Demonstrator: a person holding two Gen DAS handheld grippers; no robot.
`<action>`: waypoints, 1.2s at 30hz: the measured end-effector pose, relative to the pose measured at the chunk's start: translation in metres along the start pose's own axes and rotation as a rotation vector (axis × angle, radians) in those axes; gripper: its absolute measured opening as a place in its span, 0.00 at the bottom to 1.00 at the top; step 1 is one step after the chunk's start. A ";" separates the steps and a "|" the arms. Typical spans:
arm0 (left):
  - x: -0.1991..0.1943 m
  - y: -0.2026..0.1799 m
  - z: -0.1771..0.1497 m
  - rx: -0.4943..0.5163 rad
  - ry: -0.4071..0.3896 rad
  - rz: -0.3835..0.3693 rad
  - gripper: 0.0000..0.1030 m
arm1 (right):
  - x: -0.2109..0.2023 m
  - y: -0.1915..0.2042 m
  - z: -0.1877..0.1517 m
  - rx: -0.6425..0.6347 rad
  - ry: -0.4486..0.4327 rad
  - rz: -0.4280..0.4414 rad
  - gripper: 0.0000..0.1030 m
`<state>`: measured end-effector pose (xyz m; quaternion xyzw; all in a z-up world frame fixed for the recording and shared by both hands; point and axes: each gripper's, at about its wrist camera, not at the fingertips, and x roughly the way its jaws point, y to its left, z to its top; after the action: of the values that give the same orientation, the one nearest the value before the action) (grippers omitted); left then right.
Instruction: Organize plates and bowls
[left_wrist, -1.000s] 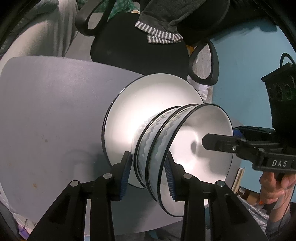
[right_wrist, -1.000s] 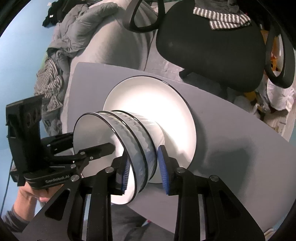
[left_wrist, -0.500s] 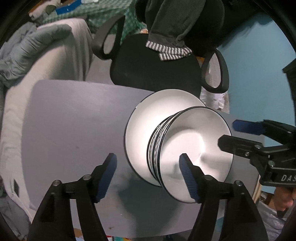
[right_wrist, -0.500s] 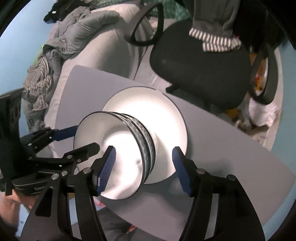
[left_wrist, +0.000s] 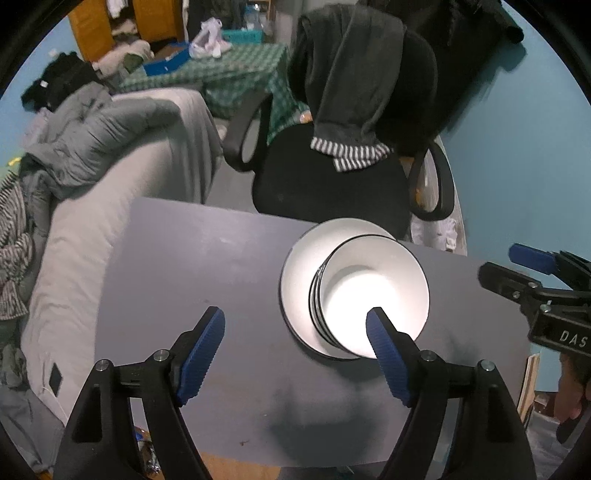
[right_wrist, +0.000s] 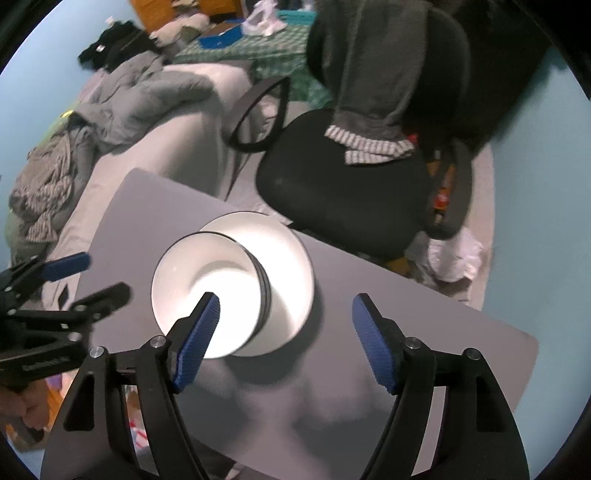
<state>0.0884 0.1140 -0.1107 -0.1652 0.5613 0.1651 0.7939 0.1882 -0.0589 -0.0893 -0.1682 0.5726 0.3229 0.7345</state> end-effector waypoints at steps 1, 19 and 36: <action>-0.006 0.000 -0.001 -0.001 -0.002 -0.007 0.78 | -0.005 0.001 -0.002 0.005 -0.009 -0.004 0.71; -0.106 -0.021 -0.016 0.025 -0.213 0.042 0.84 | -0.107 0.009 -0.041 0.048 -0.210 -0.085 0.72; -0.141 -0.025 -0.030 -0.002 -0.256 0.023 0.85 | -0.150 0.017 -0.050 0.066 -0.311 -0.137 0.72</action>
<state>0.0300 0.0675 0.0152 -0.1373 0.4572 0.1943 0.8569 0.1199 -0.1192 0.0406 -0.1305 0.4496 0.2754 0.8396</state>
